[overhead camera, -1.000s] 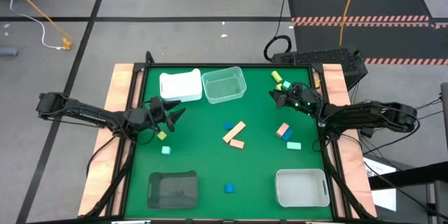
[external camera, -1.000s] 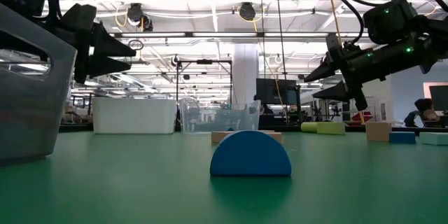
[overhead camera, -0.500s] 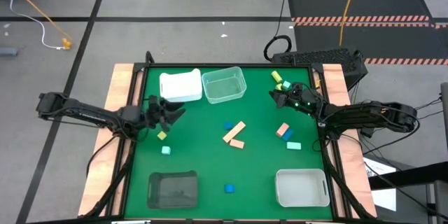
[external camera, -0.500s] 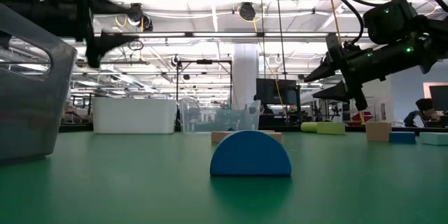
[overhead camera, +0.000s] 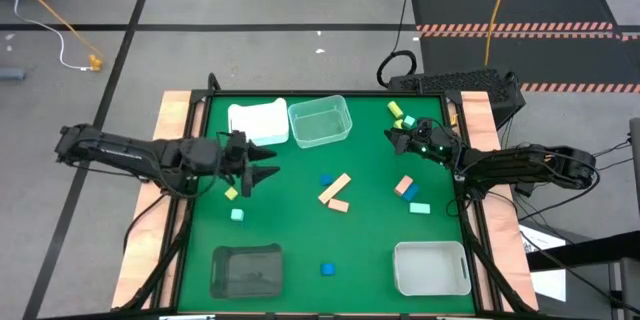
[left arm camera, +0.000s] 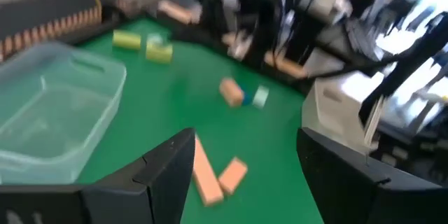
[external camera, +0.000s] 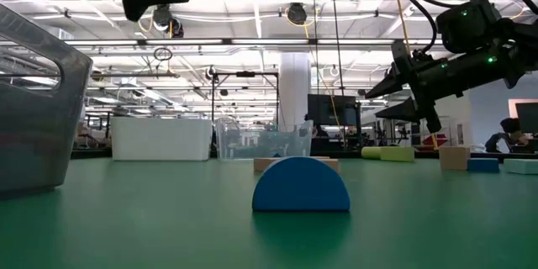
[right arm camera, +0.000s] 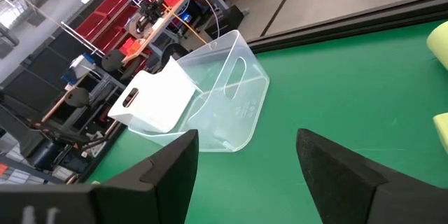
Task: Sort & place blocks by color
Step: Put the bottom left white blocks into the white bin
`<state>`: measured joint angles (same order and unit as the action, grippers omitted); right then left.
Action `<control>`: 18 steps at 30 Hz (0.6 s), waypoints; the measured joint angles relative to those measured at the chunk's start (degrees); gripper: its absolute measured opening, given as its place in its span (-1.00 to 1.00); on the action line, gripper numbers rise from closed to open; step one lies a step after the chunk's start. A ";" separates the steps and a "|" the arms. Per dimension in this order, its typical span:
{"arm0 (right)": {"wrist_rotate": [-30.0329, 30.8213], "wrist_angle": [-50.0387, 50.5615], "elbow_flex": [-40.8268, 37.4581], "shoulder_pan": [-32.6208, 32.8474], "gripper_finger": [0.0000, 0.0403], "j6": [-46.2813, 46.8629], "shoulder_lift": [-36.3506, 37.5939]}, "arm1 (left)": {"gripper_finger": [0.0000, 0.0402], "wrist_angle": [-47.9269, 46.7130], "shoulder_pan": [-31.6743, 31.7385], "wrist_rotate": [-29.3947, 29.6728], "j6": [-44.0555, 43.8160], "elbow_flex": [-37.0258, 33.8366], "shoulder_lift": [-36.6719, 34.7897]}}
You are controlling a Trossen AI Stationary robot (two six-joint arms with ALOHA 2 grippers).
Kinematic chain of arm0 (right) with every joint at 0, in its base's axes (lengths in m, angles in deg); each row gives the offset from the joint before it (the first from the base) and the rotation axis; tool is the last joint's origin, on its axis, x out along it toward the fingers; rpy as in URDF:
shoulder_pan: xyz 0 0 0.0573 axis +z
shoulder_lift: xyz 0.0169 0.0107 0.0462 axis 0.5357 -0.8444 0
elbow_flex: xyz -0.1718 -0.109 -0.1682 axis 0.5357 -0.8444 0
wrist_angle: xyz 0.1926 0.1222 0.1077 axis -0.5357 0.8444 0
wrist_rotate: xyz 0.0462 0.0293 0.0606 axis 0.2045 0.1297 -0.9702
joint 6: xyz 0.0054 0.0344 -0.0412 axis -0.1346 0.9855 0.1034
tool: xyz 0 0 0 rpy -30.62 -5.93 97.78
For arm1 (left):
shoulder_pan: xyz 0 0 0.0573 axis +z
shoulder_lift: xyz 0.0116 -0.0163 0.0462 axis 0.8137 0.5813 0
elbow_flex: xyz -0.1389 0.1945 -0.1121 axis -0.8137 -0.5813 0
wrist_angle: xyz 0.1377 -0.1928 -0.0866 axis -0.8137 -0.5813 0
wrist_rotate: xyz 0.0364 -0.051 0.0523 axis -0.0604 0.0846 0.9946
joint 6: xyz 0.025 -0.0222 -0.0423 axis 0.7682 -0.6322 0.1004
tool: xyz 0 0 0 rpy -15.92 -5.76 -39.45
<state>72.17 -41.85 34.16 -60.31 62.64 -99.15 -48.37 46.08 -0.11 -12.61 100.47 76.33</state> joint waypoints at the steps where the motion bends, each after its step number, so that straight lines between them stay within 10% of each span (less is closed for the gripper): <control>1: 0.00 0.00 -0.01 0.00 0.16 -0.01 0.01 | 0.25 -2.30 -0.39 -0.29 -0.15 1.95 1.40; 18: 0.00 0.00 0.00 0.01 0.16 -0.01 0.00 | 0.25 -33.93 -5.05 -1.85 -14.56 12.16 17.68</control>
<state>72.17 -41.85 34.16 -60.30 62.63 -99.15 -82.30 41.03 -1.96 -27.17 112.62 94.01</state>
